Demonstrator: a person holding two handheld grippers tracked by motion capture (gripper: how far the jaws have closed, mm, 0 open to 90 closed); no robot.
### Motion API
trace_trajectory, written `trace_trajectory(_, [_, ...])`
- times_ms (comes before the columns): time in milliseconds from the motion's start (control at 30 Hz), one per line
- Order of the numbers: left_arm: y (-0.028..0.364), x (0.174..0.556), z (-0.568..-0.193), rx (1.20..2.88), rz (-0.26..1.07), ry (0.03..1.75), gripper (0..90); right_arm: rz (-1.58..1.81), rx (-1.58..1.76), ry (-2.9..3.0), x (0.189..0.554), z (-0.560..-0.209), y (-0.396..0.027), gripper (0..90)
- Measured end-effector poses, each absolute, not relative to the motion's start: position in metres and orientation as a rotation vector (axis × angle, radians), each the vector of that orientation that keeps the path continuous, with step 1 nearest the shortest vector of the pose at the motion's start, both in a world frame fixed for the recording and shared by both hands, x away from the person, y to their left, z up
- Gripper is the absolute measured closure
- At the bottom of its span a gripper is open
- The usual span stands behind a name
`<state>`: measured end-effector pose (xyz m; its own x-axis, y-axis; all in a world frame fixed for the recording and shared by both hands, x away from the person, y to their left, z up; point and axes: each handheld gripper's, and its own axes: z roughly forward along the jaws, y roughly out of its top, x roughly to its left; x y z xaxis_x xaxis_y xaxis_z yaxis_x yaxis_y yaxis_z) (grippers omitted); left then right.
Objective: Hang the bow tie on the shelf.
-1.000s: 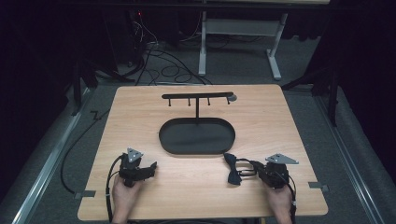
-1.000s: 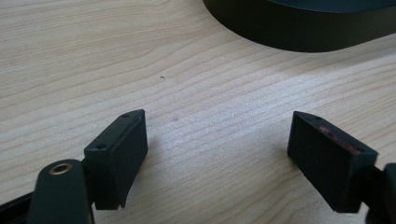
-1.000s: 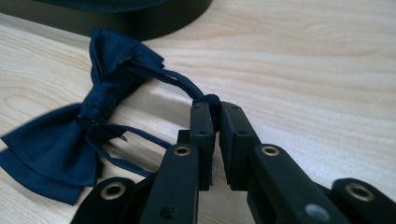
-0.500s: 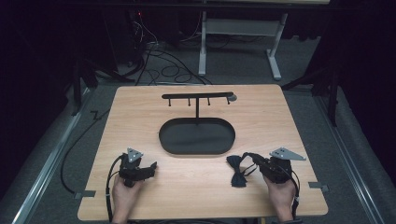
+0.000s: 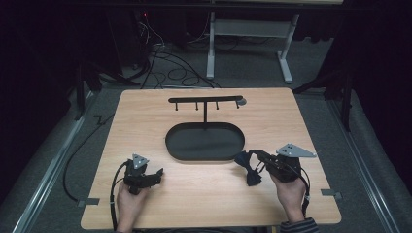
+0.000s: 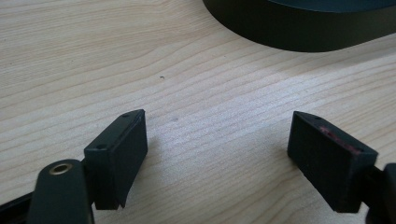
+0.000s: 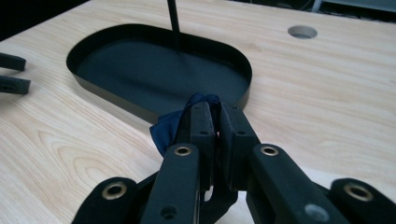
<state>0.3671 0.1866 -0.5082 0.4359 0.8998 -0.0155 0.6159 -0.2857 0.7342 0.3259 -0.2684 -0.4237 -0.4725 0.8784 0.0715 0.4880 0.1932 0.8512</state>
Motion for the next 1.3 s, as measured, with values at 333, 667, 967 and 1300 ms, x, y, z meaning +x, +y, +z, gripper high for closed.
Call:
trace_trajectory(333, [0.187, 0.367, -0.508, 2.013, 0.537, 1.271, 20.5, 1.231, 1.224, 2.047, 0.335, -0.409, -0.261, 86.0])
trace_trajectory(667, [0.187, 0.367, -0.508, 2.014, 0.536, 1.272, 20.5, 1.265, 1.167, 2.053, 0.345, -0.390, -0.254, 86.0])
trace_trajectory(967, [0.187, 0.367, -0.508, 2.014, 0.536, 1.272, 20.5, 1.276, 1.128, 2.076, 0.358, -0.380, -0.247, 86.0])
trace_trajectory(1300, [0.187, 0.367, -0.508, 2.012, 0.538, 1.272, 20.5, 1.249, 1.093, 2.103, 0.377, -0.370, -0.236, 86.0])
